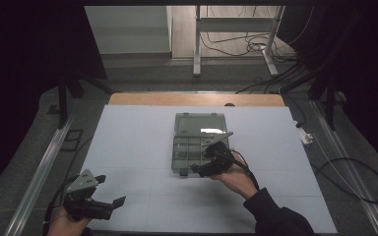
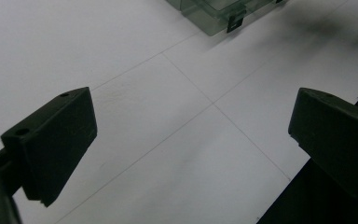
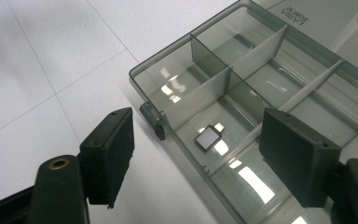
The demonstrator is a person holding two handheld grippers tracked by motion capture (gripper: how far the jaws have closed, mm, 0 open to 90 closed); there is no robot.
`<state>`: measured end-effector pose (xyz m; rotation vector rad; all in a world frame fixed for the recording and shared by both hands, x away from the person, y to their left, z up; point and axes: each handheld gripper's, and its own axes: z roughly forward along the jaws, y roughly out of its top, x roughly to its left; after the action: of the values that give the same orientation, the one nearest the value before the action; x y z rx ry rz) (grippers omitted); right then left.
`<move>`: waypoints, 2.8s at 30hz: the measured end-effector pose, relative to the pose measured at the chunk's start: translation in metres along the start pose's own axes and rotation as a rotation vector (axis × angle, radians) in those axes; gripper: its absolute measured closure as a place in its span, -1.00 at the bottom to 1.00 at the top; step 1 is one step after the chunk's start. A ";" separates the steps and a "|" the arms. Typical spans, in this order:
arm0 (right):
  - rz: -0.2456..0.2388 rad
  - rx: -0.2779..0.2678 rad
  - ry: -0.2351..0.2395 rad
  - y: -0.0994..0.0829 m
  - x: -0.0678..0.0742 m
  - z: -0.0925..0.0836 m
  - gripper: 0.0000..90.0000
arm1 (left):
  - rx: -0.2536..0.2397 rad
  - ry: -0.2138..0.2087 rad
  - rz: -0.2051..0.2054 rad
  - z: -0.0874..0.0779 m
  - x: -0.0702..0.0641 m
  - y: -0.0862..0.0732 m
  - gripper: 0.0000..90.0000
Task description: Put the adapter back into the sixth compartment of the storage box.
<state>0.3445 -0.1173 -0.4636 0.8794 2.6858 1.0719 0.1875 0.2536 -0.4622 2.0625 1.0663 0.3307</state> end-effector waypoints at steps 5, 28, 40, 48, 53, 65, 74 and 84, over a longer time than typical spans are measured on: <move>0.011 0.004 0.000 -0.002 -0.001 -0.004 -0.49 | -0.005 -0.001 -0.005 0.000 0.000 -0.001 -0.96; 0.039 -0.003 0.035 -0.017 -0.004 -0.031 -0.75 | -0.008 -0.005 -0.007 0.000 0.000 0.000 -0.96; 0.029 -0.026 0.002 -0.033 -0.003 -0.051 -0.87 | -0.010 -0.004 -0.008 -0.001 0.000 -0.001 -0.96; 0.042 -0.046 -0.018 -0.046 -0.004 -0.068 -0.98 | -0.014 -0.002 -0.011 -0.001 0.000 0.000 -0.96; 0.058 -0.059 -0.032 -0.054 -0.006 -0.078 -1.00 | -0.014 -0.002 -0.011 -0.001 0.000 -0.001 -0.96; 0.086 -0.089 -0.066 -0.073 -0.009 -0.101 -1.00 | -0.030 -0.001 -0.011 -0.003 0.000 -0.002 -0.96; 0.121 -0.113 -0.095 -0.092 -0.012 -0.119 -1.00 | -0.031 0.000 -0.019 -0.003 0.001 -0.002 -0.96; 0.163 -0.135 -0.138 -0.114 -0.016 -0.138 -1.00 | -0.033 0.001 -0.022 -0.003 0.001 -0.002 -0.97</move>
<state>0.2606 -0.2746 -0.4386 1.1173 2.4339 1.1622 0.1853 0.2563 -0.4615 2.0198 1.0761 0.3365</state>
